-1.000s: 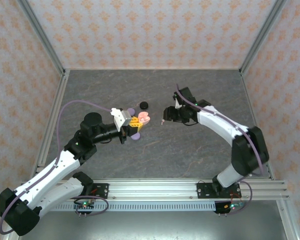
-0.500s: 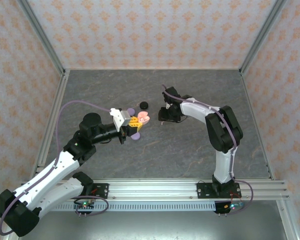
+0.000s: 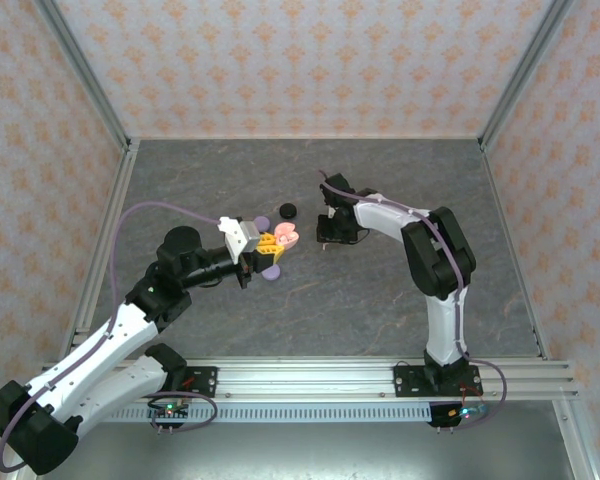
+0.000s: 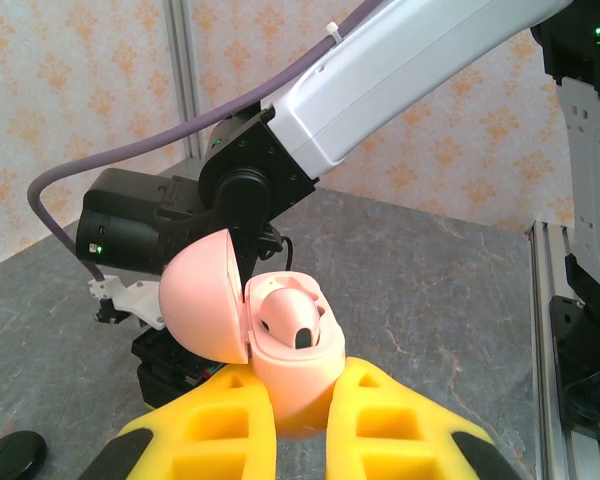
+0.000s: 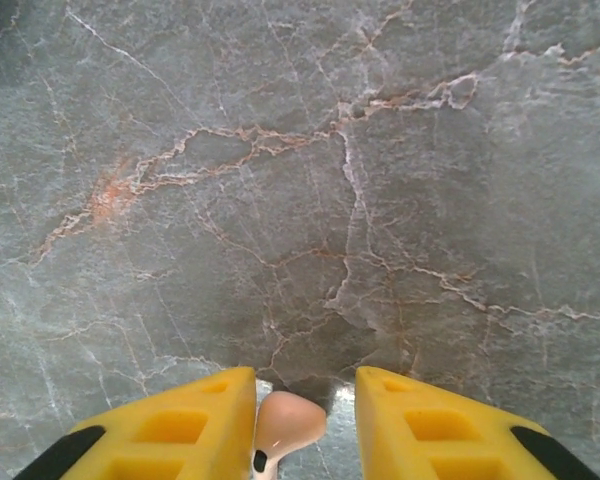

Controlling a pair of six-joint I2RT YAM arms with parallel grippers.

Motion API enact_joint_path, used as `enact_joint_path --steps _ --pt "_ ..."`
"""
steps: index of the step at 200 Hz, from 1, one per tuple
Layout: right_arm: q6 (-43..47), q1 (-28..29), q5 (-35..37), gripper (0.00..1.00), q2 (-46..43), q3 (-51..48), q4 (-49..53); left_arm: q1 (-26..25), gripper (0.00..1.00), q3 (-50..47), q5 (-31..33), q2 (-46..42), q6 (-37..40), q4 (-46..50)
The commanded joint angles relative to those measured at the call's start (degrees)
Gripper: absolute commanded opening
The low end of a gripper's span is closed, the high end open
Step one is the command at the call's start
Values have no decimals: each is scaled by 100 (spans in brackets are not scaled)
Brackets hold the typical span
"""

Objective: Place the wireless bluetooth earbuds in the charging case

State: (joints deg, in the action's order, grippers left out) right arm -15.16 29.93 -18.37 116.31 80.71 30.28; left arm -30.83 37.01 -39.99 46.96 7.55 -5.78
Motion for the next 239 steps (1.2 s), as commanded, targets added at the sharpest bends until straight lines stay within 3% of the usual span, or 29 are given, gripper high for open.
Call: enact_joint_path --steps 1,106,194,239 --pt "56 113 33 31 168 133 222 -54 1 7 88 -99 110 -20" --pt "126 278 194 23 -50 140 381 -54 1 -63 178 -257 128 86" --pt "-278 344 408 23 -2462 -673 -3 -55 1 -300 321 -41 -70 -495" --pt "-453 782 675 23 -3635 -671 30 -54 1 -289 300 279 -70 -727"
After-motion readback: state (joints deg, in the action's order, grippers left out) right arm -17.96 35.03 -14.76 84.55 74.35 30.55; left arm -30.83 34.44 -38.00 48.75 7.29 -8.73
